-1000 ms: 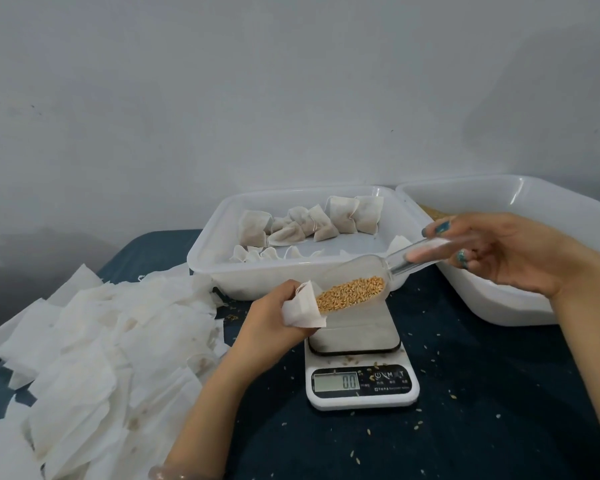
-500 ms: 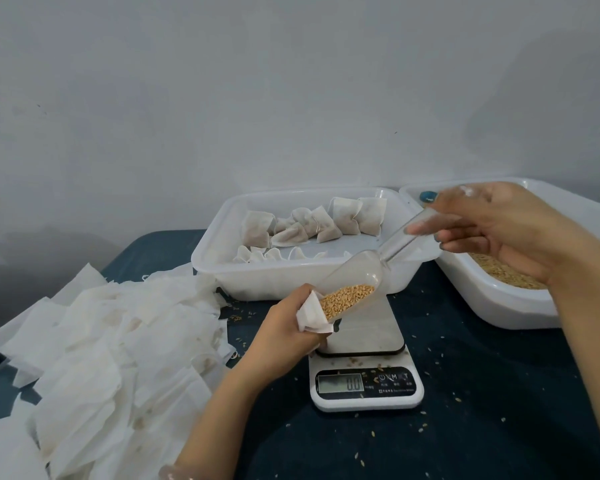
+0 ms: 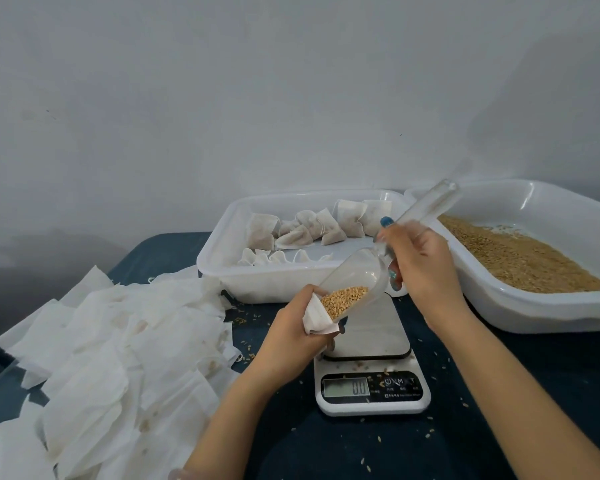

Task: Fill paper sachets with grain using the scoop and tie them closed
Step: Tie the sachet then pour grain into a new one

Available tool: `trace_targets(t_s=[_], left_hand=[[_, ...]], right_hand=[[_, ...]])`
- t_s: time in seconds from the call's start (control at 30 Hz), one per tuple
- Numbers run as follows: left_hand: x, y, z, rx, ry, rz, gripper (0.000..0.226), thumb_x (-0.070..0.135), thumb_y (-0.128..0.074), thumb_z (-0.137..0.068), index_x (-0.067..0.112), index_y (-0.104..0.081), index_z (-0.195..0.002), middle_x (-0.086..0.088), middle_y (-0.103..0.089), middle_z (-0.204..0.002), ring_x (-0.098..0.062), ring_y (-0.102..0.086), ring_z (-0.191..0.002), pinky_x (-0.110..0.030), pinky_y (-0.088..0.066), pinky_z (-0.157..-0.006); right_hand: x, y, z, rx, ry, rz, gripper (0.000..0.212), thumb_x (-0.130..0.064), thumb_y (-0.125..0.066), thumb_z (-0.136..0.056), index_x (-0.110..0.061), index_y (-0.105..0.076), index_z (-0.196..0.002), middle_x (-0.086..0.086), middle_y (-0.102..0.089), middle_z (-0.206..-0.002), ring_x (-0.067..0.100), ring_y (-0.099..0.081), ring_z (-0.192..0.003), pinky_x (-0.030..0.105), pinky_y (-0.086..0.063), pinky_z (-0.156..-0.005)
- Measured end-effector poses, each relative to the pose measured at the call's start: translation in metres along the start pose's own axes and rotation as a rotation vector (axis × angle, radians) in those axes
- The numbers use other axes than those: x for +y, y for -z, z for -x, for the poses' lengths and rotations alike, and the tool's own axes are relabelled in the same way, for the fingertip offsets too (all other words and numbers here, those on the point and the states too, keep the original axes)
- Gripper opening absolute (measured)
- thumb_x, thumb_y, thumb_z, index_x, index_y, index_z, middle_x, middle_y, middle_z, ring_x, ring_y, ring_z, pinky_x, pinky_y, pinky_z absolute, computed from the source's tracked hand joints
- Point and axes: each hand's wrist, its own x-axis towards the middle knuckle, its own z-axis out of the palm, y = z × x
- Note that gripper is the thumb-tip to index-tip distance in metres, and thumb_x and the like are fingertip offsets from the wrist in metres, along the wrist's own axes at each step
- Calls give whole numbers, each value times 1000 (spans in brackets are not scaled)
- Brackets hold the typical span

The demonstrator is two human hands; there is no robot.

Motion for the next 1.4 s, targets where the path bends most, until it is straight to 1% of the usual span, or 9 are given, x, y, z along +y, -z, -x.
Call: trace_targets(t_s=[0.1,0.23,0.47,0.7,0.77,0.93,1.07,1.27,1.4], left_hand=[[2,-2,0,39,30,12,25,28,-72,-79,36,-56,-96,6,-68,-87,-4,-63,-64,-20,-48,-56],[3,-2,-1,52,55,-77,29,40,-77,-79,31,-58,-98,14,-68,-89,-2,-63,-72,-20,-50,-61],[7,-6,1,47,17,-90,27,33,-78,-83,26,-55,-95,21,-63,-81,2,-58,-69,-12,-42,-58],[12,-8,3,47,-80,8,29,24,-77,-85,24,-54,-103,13,-66,-94,1,-59,-80,-14,-47,-67],[12,-8,3,59,-105,19,30,22,-77,-85,29,-54,-102,12,-66,-95,-1,-60,-80,-15,-48,-68],[13,-9,3,86,-136,35,29,20,-77,-85,29,-53,-100,12,-64,-86,-1,-56,-74,-14,-45,-65],[14,-10,3,102,-146,58,29,15,-76,-85,26,-53,-99,14,-61,-83,-1,-55,-72,-14,-44,-64],[15,-8,3,119,-155,80,30,7,-75,-84,21,-53,-97,18,-59,-83,-1,-51,-69,-14,-42,-63],[16,-8,3,138,-162,92,30,6,-75,-84,21,-53,-98,16,-60,-83,-1,-52,-70,-14,-43,-63]], right_hand=[[2,0,0,39,64,33,29,-41,-52,-90,-16,-63,-80,-17,-55,-56,4,-48,-50,30,-39,-57],[-2,5,-1,62,131,88,29,-35,-54,-95,-12,-62,-81,-17,-57,-57,7,-48,-48,33,-42,-54],[-18,7,-1,42,225,236,29,-37,-58,-97,-17,-63,-77,-6,-61,-65,10,-53,-50,36,-48,-56],[-40,8,4,64,300,228,40,-58,-47,-81,-22,-60,-73,-3,-62,-64,8,-55,-49,22,-41,-52],[-45,10,5,81,327,218,39,-57,-48,-82,-21,-60,-73,-1,-62,-65,8,-54,-50,20,-40,-52],[-53,12,4,83,360,195,27,-40,-55,-89,-18,-59,-74,2,-63,-66,14,-54,-51,29,-43,-55],[-54,14,4,112,360,171,28,-43,-56,-90,-22,-59,-72,-9,-59,-59,10,-52,-50,35,-45,-55],[-50,18,4,151,310,112,38,-53,-51,-83,-18,-62,-76,-11,-61,-59,7,-50,-43,29,-42,-43],[-38,24,3,183,174,-143,31,-39,-56,-89,-18,-61,-68,-10,-51,-52,7,-42,-40,19,-36,-38]])
